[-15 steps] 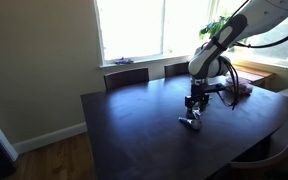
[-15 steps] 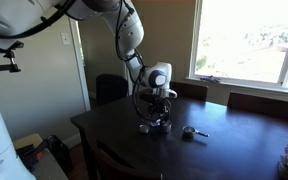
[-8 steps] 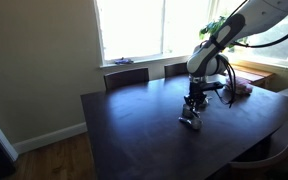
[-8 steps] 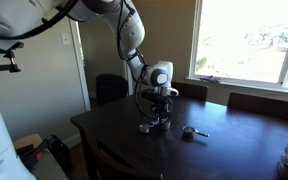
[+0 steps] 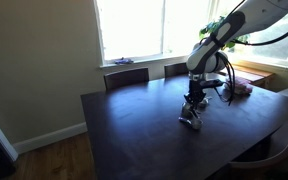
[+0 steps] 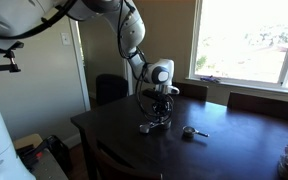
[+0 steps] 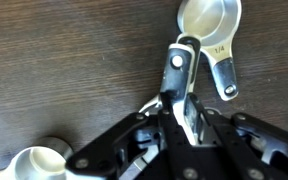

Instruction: Unstack the silver measuring cups

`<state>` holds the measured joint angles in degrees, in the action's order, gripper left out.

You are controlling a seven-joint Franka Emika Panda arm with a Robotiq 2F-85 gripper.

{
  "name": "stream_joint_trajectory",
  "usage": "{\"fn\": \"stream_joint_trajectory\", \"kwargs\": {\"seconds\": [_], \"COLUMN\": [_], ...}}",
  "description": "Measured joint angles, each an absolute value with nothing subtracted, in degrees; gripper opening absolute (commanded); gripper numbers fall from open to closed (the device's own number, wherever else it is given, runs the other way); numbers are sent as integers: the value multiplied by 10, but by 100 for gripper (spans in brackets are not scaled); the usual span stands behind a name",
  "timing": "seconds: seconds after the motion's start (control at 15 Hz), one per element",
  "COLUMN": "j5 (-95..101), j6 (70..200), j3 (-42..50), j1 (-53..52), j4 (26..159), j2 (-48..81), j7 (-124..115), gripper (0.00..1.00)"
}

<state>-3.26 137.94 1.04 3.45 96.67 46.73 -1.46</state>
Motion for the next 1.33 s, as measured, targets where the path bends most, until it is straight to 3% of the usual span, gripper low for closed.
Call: {"fn": "stream_joint_trajectory", "kwargs": {"seconds": [1.33], "j5": [-33], "j6": [1359], "j3": [2], "j1": [36], "j4": [964], "j2": [449], "j7": [-4], "gripper": [2]}}
